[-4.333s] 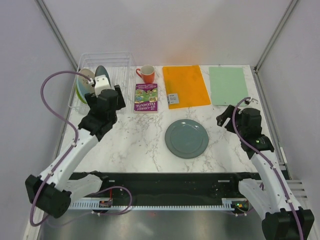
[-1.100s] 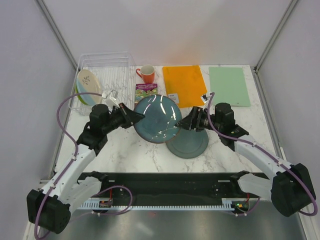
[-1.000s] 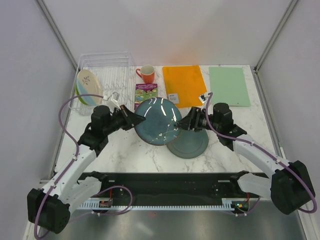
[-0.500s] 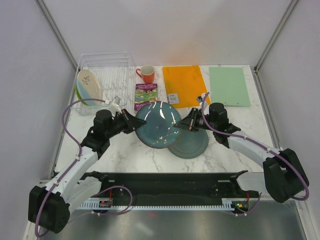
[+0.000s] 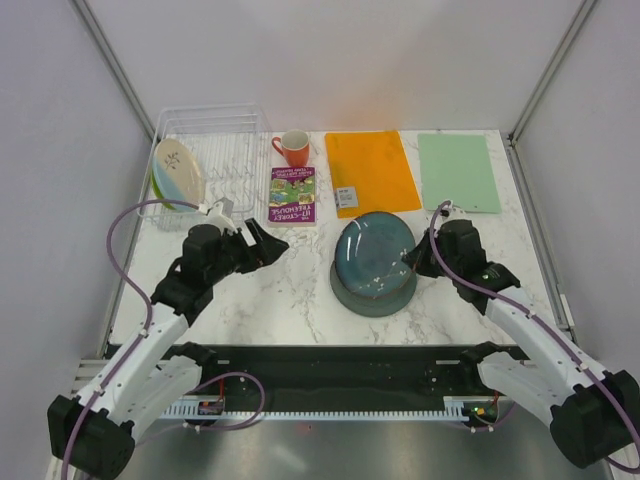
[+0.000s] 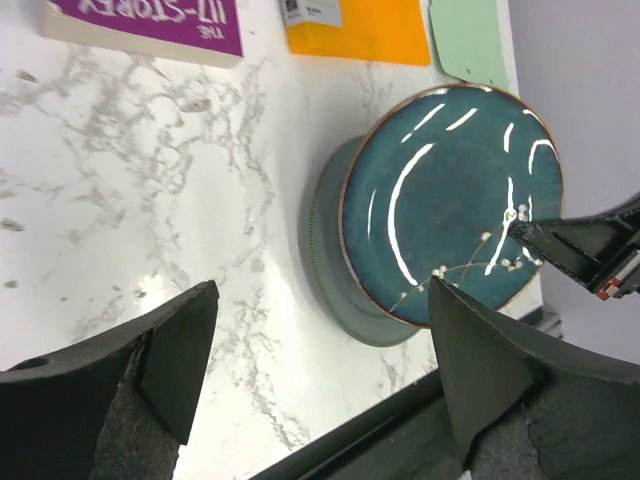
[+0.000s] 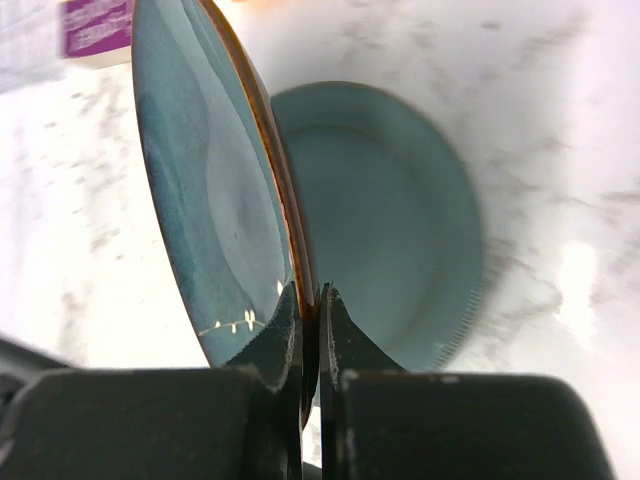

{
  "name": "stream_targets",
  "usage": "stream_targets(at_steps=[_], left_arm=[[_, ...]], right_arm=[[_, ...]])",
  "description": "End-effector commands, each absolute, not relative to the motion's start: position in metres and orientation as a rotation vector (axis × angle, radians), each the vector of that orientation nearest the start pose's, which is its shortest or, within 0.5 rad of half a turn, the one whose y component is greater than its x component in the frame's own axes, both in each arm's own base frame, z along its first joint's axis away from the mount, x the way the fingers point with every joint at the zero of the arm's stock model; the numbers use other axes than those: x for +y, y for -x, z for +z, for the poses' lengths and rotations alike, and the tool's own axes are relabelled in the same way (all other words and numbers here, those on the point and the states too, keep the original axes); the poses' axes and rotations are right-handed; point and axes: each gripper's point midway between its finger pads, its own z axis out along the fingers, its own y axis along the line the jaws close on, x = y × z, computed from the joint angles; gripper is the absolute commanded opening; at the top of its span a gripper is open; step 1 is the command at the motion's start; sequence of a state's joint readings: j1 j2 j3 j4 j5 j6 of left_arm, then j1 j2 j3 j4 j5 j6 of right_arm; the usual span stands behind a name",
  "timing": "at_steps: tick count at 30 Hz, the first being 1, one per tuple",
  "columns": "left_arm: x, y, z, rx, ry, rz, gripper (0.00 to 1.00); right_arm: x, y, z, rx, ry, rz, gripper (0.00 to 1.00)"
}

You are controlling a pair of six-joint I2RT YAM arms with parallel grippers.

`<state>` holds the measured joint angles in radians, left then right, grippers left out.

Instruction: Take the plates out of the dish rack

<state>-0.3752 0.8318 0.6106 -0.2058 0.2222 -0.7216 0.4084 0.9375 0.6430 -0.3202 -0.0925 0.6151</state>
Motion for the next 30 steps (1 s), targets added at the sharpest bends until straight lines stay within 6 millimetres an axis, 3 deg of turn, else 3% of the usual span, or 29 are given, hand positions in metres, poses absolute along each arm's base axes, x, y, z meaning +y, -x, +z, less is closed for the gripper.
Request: stream_targets(at_steps=[1,10,19,26,28,30], left_arm=[[-0.136,-0.257,0.191,2.039,0.182,-0.670,0.91],[-0.112,-0.251,0.203,1.965,0.163,-0.544,0.92],[-0.109,-0.251,0.190,2.009,0.181,-0.509,0.92],[-0.111,-0.254,0.184,2.035,0.189,-0.513,0.92],[-0.112,-0.254,0.181,2.049,0.190,-0.510,0.92],[-0.113,-0.254,0.179,2.056,0.187,-0.514,0.92]], right_arm=[[0.137,-0.273,0.173,2.142,-0.276,0.626,0.00],[0.139,-0.272,0.150,2.194,-0.331,0.695,0.00],[0.164,-0.248,0.107,2.316,-0.352,0.903,0.00],[0.166,-0.240,0.083,2.400,-0.352,0.907,0.25],[0.163,-0.241,0.080,2.398,-0.373,0.888,0.19],[0.165,-0.244,0.092,2.339,-0.367,0.933,0.01]])
